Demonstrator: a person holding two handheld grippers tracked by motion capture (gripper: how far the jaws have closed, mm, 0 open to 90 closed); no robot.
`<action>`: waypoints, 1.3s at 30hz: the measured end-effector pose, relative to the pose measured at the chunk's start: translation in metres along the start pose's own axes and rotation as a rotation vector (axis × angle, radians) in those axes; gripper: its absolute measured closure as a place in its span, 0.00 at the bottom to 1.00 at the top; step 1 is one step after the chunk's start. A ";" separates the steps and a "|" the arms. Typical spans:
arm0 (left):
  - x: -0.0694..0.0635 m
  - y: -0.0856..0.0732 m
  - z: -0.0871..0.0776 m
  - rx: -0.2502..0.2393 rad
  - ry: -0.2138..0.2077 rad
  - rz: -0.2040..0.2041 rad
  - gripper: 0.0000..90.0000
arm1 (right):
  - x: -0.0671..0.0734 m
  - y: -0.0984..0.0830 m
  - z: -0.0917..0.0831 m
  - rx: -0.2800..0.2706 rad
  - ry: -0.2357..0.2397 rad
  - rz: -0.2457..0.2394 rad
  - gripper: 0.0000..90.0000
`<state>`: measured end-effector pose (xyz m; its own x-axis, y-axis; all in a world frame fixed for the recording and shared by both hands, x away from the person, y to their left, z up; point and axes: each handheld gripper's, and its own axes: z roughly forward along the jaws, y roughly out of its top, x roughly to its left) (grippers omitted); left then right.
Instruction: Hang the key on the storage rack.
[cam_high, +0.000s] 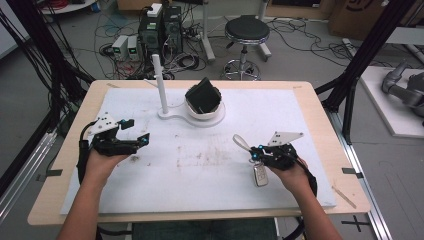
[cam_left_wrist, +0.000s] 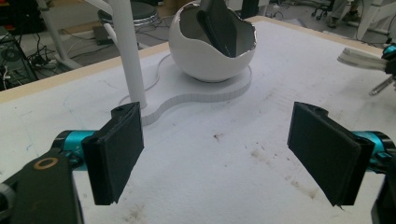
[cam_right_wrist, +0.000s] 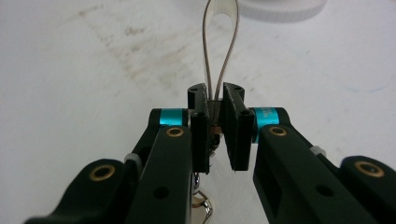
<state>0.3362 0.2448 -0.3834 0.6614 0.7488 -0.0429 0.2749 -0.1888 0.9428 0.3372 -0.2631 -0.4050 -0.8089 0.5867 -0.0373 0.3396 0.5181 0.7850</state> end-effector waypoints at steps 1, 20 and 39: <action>0.000 0.000 -0.001 -0.001 0.002 0.000 0.20 | -0.002 0.003 -0.001 -0.011 -0.008 0.000 0.92; -0.002 -0.009 -0.018 0.019 0.037 -0.003 0.20 | -0.007 0.082 0.018 -0.122 -0.081 -0.034 0.92; 0.000 -0.013 -0.024 0.019 0.047 -0.016 0.20 | 0.013 0.184 0.051 -0.207 -0.074 -0.160 0.92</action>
<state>0.3156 0.2624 -0.3874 0.6237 0.7805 -0.0423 0.2991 -0.1884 0.9354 0.4133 -0.1284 -0.2922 -0.8045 0.5555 -0.2105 0.0984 0.4741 0.8749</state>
